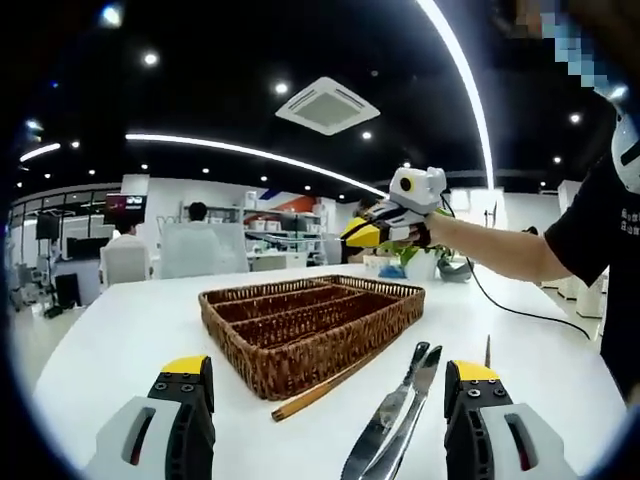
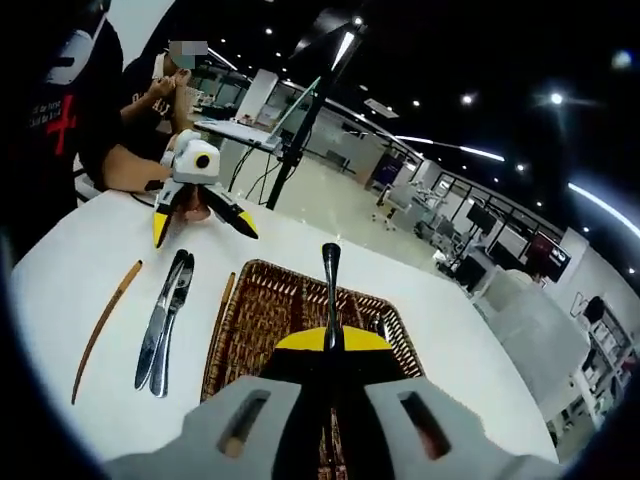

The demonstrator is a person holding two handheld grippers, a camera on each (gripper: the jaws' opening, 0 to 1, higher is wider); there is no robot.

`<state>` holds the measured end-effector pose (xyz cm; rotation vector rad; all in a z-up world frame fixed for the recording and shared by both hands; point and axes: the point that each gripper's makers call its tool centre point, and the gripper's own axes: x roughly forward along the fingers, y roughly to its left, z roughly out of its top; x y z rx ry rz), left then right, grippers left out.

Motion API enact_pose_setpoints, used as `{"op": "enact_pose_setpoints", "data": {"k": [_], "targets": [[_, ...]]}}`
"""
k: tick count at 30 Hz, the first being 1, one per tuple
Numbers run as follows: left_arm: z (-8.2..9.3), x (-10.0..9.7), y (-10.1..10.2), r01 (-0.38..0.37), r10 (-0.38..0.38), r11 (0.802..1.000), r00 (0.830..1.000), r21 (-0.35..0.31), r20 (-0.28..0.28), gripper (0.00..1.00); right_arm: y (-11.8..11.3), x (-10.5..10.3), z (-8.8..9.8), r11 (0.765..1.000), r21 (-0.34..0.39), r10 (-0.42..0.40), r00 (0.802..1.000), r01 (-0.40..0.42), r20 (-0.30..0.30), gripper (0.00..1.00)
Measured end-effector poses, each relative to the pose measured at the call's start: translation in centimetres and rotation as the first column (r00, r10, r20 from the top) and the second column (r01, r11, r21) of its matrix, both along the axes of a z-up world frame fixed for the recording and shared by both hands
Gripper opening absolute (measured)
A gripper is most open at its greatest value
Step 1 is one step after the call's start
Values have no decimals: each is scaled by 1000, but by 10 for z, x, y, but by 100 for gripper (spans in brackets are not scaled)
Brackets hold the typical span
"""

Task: Arrange the knives, forks, and spoons in their matching storage slots by inserting each utensil handle-first until every utensil is classified and aligned in the correct compartment

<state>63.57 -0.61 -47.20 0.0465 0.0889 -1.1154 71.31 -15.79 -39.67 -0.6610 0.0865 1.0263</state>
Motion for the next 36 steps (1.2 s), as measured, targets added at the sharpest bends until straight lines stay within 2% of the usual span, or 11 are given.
{"op": "enact_pose_setpoints", "data": {"k": [4,16,20,27,36], "targets": [[-1,-2,-3,14,-14,1000,1000,-2,-5,100,2,9,-4,1000,-11,7,1000,-7,-7,0],[-3,0,0,7,-7,1000,1000,-9,-16,100,5,25,6,1000,-5,22,1000,-22,0,0],[-4,1,1,3,-3,1000,1000,-2,-12,100,9,28,5,1000,-5,30,1000,-30,7,0],[1,3,4,-6,6,1000,1000,-31,-19,100,13,29,7,999,0,38,999,-38,7,0],[0,1,3,-4,4,1000,1000,-24,-12,100,10,35,-10,999,-3,33,999,-33,-15,0]]}}
